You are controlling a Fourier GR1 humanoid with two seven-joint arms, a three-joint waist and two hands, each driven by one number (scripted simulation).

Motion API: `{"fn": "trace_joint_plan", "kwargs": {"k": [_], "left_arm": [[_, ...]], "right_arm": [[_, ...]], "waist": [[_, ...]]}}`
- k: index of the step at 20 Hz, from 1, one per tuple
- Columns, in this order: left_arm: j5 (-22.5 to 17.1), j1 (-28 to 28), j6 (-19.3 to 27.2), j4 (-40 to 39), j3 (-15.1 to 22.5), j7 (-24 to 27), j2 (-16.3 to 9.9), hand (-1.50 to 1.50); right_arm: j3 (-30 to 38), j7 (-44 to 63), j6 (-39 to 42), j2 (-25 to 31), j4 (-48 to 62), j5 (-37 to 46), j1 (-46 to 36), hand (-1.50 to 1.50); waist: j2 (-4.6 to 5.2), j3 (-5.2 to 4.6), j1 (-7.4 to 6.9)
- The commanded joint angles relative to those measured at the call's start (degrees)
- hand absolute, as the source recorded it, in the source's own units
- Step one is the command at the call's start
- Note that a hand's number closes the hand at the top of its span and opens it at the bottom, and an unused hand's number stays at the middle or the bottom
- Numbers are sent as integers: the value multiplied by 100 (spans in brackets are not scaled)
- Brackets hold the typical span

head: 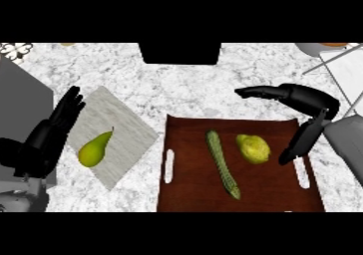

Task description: Pick the squash from the tray and place it in the tiered shelf

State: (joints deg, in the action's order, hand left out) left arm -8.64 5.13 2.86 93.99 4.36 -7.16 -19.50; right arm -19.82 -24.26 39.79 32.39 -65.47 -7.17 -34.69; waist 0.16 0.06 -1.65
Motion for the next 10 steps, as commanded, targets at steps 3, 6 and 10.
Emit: {"fn": "trace_joint_plan", "kwargs": {"k": [3,6,10], "left_arm": [[61,-22,7,107,-77,-119,24,0],[165,-237,15,223,-71,-101,95,0],[42,-381,-205,397,-296,-161,2,0]], "right_arm": [[-305,-261,234,241,-422,893,-377,-150],[-505,-269,138,-23,-291,1328,-262,-150],[-520,436,126,-197,-1132,1399,90,-150]], "waist": [[-18,-6,114],[-9,-5,97],[-28,-7,145]]}}
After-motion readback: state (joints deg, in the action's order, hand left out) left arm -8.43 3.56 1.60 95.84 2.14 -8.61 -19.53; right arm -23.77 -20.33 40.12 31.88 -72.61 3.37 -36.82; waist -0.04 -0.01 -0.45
